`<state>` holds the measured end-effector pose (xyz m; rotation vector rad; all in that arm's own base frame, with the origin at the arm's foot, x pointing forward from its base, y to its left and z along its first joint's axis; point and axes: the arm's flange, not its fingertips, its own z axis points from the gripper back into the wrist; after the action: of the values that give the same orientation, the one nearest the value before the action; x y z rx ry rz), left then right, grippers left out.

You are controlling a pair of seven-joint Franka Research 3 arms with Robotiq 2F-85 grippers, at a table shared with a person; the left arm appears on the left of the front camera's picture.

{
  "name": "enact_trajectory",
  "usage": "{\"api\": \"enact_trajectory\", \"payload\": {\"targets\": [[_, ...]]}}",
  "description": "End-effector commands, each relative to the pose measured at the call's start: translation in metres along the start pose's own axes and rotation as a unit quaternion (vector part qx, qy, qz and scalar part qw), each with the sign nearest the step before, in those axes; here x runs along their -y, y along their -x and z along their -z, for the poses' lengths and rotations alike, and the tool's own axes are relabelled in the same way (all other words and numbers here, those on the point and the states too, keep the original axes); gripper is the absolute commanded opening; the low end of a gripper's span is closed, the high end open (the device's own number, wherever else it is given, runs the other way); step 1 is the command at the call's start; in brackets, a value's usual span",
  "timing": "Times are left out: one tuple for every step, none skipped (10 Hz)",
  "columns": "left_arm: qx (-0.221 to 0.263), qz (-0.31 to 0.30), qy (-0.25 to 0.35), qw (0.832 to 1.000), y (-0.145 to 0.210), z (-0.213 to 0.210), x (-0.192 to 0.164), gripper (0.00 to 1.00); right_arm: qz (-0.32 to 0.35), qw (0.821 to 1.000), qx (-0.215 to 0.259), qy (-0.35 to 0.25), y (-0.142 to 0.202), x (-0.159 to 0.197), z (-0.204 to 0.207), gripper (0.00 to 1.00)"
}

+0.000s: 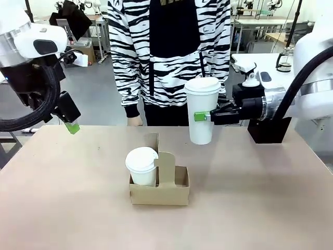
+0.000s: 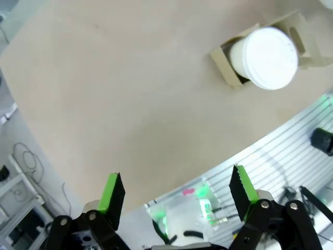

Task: Pour a drink into a cup and package it in a carrier.
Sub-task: Insert the held 600 ml Paper Cup into the Cup Carrier.

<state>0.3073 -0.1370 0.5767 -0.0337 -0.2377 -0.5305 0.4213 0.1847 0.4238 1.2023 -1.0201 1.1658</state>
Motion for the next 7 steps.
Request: {"api": "enact_trajectory", "payload": {"targets": [[0.051,-0.001,-0.037,0.998,0.013,0.018,-0.028,1.0,-0.035,0.998,0.011,-0.052,0.015,0.018,0.014,0.81],[0.072,0.017,-0.039,0.996,0.021,0.026,-0.041,1.0,-0.036,0.996,0.019,-0.074,0.026,0.023,0.023,0.81],[0.111,0.057,-0.003,0.992,0.027,0.037,-0.058,1.0,-0.026,0.994,0.036,-0.105,0.037,0.028,0.029,0.81],[0.129,0.064,0.01,0.99,0.029,0.046,-0.071,1.0,-0.023,0.991,0.051,-0.119,0.048,0.032,0.035,0.81],[0.139,0.072,0.016,0.988,0.039,0.049,-0.075,1.0,-0.021,0.99,0.057,-0.128,0.06,0.03,0.045,0.81],[0.146,0.08,0.018,0.986,0.043,0.055,-0.079,1.0,-0.018,0.989,0.058,-0.134,0.073,0.031,0.051,0.81],[0.15,0.093,0.018,0.984,0.041,0.057,-0.084,1.0,-0.014,0.988,0.06,-0.142,0.081,0.033,0.054,0.81]]}}
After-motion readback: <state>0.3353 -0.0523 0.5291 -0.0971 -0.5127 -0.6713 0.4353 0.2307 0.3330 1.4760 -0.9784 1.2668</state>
